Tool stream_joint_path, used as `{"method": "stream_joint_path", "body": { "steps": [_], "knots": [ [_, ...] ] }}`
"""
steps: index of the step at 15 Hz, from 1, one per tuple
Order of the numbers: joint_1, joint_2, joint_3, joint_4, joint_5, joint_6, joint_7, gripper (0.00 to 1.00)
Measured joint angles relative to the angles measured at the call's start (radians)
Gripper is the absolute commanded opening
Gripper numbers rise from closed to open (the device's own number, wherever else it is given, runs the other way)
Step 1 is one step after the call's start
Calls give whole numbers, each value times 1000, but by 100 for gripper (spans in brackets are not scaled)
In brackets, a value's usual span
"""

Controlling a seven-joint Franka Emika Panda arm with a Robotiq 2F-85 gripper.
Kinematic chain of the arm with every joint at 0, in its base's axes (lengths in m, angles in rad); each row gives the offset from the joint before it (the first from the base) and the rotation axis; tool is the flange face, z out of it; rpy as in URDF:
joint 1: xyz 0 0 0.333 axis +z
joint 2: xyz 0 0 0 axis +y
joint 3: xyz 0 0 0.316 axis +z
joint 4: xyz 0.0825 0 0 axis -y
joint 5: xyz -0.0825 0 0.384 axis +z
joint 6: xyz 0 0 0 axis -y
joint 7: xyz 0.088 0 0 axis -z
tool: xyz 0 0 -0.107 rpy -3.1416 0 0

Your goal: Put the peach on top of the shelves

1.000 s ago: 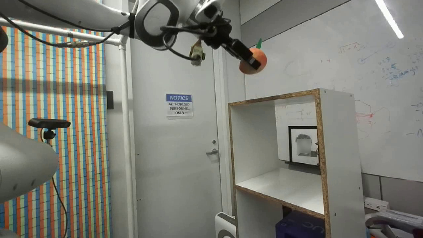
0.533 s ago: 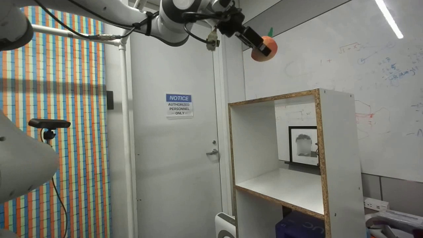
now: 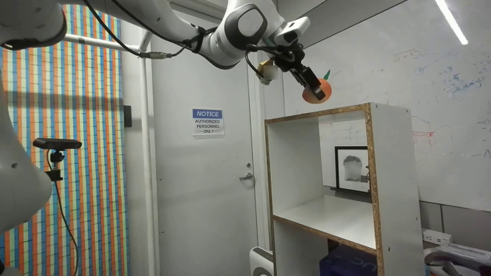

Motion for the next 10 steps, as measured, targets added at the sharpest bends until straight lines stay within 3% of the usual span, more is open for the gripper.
{"method": "stream_joint_path", "body": {
  "steps": [4, 10],
  "knots": [
    [83, -17, -68, 16, -48, -89, 10, 100],
    [127, -155, -93, -2, -102, -270, 24, 100]
  ]
}}
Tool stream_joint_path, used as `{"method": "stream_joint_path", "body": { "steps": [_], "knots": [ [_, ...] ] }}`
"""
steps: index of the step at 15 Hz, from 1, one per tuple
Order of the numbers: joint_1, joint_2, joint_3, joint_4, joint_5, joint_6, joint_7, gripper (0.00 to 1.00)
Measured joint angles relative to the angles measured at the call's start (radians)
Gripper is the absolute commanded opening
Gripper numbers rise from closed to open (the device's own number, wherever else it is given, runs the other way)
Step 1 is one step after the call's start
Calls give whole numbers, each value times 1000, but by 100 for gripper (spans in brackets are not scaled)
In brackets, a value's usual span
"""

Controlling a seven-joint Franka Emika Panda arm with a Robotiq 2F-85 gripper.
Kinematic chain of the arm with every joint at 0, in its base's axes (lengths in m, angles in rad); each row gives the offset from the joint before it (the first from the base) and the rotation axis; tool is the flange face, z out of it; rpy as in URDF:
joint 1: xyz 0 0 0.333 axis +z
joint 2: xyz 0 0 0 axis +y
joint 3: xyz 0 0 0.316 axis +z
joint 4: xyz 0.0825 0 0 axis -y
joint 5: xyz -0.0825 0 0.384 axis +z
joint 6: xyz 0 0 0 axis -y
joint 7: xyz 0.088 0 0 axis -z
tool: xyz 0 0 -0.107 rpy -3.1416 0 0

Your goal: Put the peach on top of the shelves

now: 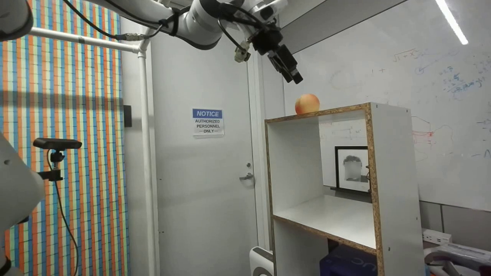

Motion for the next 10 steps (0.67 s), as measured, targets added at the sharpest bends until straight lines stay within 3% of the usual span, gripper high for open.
{"method": "stream_joint_path", "body": {
  "steps": [6, 10],
  "knots": [
    [47, -164, -34, -102, 15, -352, -163, 100],
    [46, -281, -125, -147, -17, -610, -381, 100]
  ]
}}
